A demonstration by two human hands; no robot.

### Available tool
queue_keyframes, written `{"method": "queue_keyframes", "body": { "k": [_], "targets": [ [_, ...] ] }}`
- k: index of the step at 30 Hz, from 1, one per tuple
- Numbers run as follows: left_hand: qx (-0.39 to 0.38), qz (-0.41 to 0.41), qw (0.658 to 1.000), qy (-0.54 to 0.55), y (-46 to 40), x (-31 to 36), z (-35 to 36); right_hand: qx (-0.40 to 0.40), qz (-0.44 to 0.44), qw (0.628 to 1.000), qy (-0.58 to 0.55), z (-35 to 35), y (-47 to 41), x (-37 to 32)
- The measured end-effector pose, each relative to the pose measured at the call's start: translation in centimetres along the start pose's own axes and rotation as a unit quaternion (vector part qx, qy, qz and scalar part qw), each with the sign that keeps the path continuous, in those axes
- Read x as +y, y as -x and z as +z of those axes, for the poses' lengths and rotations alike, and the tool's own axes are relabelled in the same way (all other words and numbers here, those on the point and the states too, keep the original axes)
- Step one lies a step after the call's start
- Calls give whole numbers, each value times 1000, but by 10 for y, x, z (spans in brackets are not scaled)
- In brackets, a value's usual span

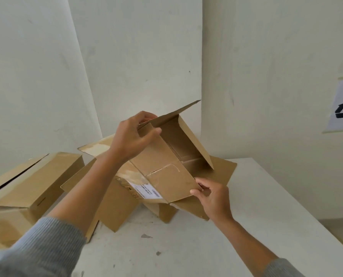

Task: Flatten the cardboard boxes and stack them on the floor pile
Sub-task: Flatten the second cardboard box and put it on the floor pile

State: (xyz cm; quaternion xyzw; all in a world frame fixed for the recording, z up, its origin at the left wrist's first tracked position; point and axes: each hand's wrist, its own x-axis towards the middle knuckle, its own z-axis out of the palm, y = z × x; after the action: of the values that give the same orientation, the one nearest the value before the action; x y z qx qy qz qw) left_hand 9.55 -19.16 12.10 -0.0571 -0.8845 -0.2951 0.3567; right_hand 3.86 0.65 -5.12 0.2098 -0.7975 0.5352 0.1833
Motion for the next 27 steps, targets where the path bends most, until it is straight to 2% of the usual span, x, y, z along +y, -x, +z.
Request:
{"method": "queue_keyframes", "body": {
  "k": [3, 5, 9, 11, 13, 15, 17, 18, 20, 22, 24, 25, 27],
  "targets": [
    [-60, 3, 998, -9, 0, 3, -7, 44, 45, 997, -40, -5, 4, -3],
    [-59, 3, 998, -27, 3, 2, -10, 55, 81, 993, -70, -6, 0, -10],
    [23, 12, 997, -70, 14, 5, -13, 62, 113, 990, -54, -5, -27, -18],
    [50, 12, 996, -70, 16, 7, -18, 98, 140, 985, -24, -1, -38, -16],
    [84, 7, 994, -73, 18, 8, -25, 133, 187, 973, 13, 6, -42, -4],
    [123, -6, 990, -73, 21, 8, -32, 116, 251, 960, 39, 15, -39, 6],
    [148, -21, 986, -75, 27, 6, -37, 87, 300, 950, 0, 23, -38, 11],
    [153, -22, 985, -75, 30, 5, -39, 97, 322, 941, -38, 25, -39, 7],
    [149, -13, 985, -80, 33, 3, -43, 162, 398, 892, -144, 25, -43, -2],
    [141, -4, 987, -74, 32, 4, -48, 211, 488, 795, -291, 24, -48, -11],
    [139, 1, 988, -61, 32, 7, -51, 205, 503, 725, -422, 28, -51, -20],
    [142, 2, 988, -57, 32, 9, -51, 189, 489, 712, -467, 30, -52, -27],
    [152, 4, 987, -48, 33, 12, -52, 170, 445, 708, -522, 34, -57, -39]
  ]
}}
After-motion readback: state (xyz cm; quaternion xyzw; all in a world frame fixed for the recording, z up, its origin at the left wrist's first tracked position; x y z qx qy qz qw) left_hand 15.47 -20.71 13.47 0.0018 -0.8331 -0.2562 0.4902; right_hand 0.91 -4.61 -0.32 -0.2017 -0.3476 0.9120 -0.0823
